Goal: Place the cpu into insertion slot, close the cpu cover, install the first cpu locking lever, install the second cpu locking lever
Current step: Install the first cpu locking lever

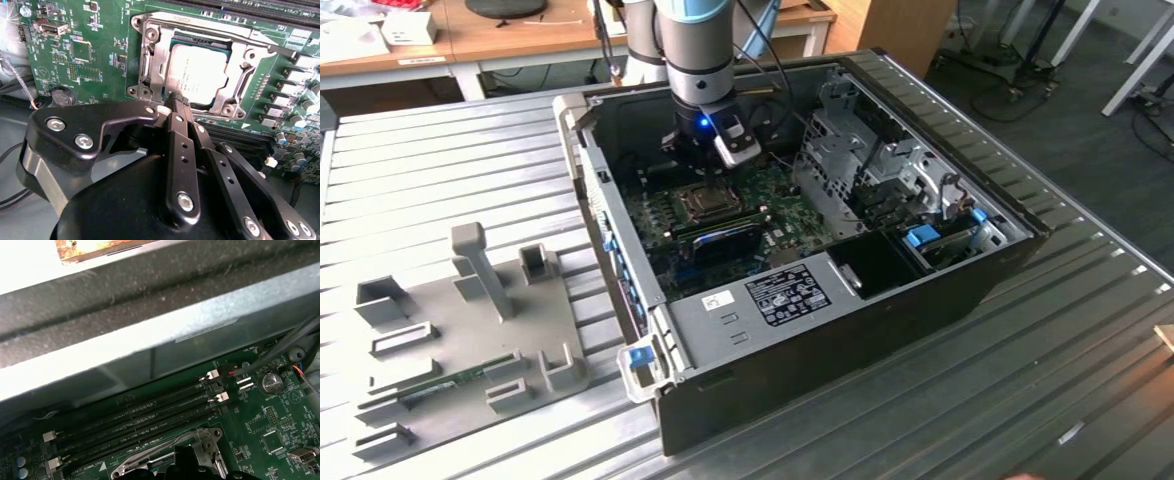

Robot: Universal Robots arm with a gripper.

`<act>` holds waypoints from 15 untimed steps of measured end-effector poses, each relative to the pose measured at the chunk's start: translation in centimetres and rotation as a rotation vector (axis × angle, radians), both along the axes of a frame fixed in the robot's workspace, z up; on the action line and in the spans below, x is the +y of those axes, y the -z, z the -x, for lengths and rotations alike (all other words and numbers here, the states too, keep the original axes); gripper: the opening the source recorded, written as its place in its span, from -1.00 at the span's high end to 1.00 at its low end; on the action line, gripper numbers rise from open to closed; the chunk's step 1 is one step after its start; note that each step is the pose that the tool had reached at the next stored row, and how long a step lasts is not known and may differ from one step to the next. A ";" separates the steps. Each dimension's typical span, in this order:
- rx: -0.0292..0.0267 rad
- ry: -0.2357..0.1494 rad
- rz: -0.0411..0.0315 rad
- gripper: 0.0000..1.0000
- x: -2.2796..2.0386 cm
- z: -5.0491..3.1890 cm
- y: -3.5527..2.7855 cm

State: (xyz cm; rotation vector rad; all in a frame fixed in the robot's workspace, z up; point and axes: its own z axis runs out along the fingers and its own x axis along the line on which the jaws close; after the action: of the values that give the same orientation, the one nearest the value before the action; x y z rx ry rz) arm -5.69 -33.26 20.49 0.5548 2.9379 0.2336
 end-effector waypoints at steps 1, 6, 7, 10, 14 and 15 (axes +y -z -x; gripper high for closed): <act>0.0000 0.000 0.0000 0.79 0.00 0.00 0.00; 0.0000 0.000 0.0000 0.79 0.00 0.00 0.00; 0.0001 0.000 0.0001 0.79 0.00 0.00 0.00; 0.0128 0.000 0.0054 0.79 0.00 -0.09 0.00; 0.0454 -0.002 0.0253 0.79 0.00 -0.12 0.00; 0.0549 -0.003 0.0341 0.79 0.00 -0.12 0.00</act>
State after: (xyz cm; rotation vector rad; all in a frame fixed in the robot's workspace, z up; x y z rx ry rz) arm -5.57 -33.26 20.49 0.5607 2.9897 0.1710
